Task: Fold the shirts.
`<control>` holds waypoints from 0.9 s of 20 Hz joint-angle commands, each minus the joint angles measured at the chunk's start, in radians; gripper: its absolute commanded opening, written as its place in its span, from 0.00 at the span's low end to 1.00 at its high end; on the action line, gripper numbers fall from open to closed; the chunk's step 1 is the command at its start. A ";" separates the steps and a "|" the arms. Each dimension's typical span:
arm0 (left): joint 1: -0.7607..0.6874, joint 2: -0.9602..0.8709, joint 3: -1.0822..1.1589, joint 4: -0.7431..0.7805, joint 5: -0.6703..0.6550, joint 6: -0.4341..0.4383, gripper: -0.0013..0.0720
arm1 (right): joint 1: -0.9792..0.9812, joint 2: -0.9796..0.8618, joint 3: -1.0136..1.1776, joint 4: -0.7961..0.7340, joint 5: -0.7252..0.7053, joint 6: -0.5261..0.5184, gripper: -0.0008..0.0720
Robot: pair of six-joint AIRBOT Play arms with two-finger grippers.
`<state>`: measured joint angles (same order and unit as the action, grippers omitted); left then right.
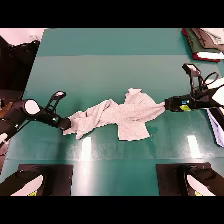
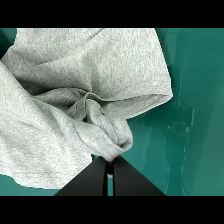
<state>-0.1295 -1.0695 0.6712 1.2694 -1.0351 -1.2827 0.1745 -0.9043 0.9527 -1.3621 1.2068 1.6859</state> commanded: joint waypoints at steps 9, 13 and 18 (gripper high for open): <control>0.000 0.002 -0.018 -0.039 0.020 -0.065 0.05 | 0.000 0.001 0.001 0.000 0.000 0.000 0.03; 0.000 0.057 0.176 -0.037 -0.059 -0.079 0.05 | 0.000 0.002 0.070 0.000 0.028 -0.006 0.03; 0.000 0.146 0.657 0.019 -0.220 -0.078 0.05 | -0.001 0.002 0.418 -0.002 0.045 -0.039 0.03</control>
<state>-0.1295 -0.9676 1.0863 1.2530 -1.1568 -1.3582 0.1741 -0.9035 1.2018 -1.3624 1.2411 1.6642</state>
